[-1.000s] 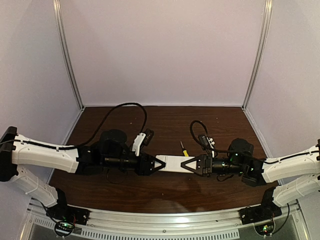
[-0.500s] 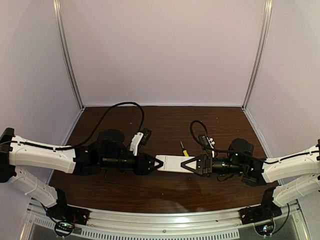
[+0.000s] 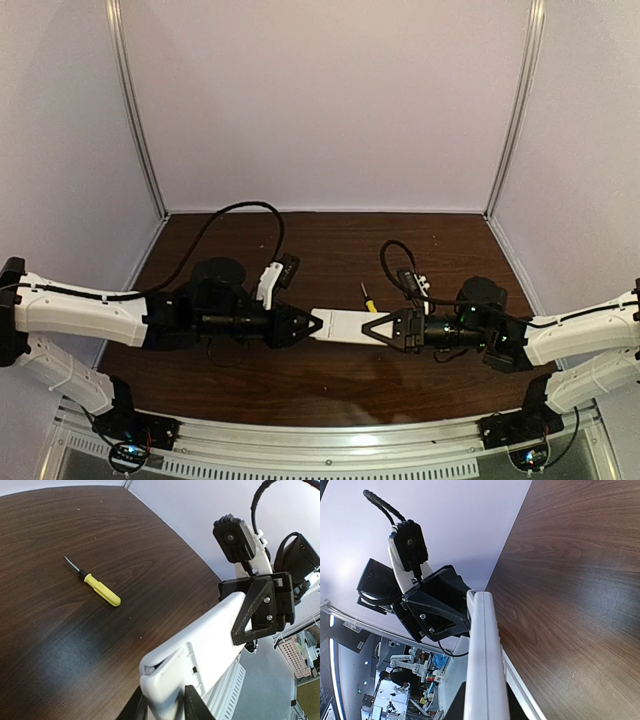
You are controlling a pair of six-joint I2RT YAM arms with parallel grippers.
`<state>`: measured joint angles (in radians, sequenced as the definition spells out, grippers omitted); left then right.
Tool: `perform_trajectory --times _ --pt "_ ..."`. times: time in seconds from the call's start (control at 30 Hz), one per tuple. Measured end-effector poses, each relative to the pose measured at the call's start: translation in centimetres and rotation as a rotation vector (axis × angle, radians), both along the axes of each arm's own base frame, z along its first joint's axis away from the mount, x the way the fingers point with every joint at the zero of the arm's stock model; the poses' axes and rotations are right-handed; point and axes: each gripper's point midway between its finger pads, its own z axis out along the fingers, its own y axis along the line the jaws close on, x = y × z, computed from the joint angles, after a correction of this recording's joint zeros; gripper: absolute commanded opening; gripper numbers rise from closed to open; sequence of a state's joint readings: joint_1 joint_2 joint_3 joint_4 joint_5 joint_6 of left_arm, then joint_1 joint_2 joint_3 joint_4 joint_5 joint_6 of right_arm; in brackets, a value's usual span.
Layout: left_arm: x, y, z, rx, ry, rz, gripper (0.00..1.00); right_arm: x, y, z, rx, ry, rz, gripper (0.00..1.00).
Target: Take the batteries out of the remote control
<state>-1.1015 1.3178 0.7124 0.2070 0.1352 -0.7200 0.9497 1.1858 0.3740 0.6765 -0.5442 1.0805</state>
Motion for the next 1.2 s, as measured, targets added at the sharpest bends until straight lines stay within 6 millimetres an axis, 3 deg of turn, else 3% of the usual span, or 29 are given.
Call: perform_trajectory --times 0.43,0.8,1.2 --pt "-0.3 0.2 0.5 -0.017 -0.003 -0.011 0.16 0.1 0.0 -0.4 -0.014 0.003 -0.003 0.00" --pt "-1.0 0.6 0.4 -0.024 0.004 -0.034 0.01 0.6 0.2 -2.1 -0.056 0.021 -0.018 0.00" --pt "-1.4 0.9 0.7 -0.039 0.001 -0.046 0.00 0.8 0.4 -3.0 -0.077 0.014 -0.023 0.00"
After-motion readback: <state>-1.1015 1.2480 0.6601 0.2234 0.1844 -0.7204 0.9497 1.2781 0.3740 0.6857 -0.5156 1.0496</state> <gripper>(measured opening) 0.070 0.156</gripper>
